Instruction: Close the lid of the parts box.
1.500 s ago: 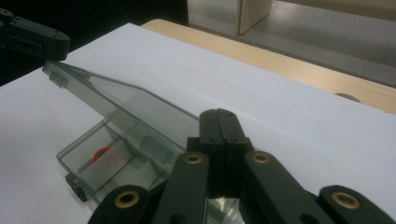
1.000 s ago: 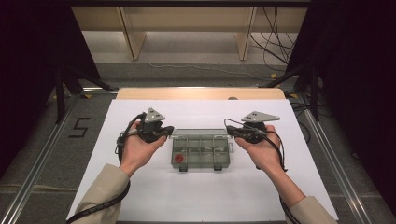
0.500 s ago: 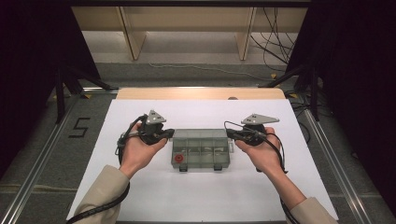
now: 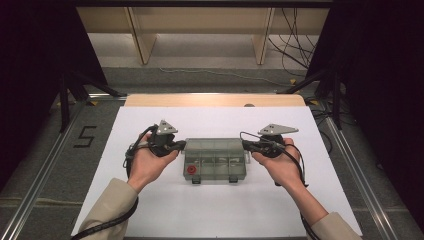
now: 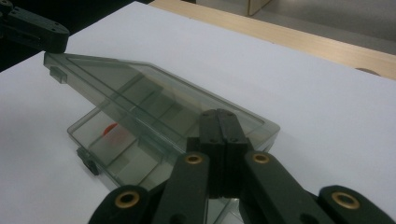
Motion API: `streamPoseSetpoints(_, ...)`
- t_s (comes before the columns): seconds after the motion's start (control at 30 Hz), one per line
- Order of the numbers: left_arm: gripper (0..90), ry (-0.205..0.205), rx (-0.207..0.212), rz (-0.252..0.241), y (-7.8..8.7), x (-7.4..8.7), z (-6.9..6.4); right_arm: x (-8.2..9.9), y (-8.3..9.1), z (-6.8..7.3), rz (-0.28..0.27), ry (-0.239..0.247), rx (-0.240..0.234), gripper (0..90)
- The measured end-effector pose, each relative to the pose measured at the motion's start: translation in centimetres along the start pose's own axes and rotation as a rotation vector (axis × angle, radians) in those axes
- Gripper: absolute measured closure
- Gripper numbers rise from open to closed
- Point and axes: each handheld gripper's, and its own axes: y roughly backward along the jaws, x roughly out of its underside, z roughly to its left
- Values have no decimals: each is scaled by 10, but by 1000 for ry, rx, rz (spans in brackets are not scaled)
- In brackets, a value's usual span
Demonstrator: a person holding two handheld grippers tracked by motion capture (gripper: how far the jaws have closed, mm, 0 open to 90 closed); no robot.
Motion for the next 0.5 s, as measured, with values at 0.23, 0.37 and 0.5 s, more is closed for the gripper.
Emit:
streamPoseSetpoints(0.23,900,9,5,17,0,3,-1,2,0,0,12,-2,-10,900)
streamPoseSetpoints(0.37,900,17,11,22,-1,5,-2,4,-1,0,12,5,-10,900)
streamPoseSetpoints(0.5,900,4,14,34,-1,6,-1,6,-2,0,22,7,-14,900)
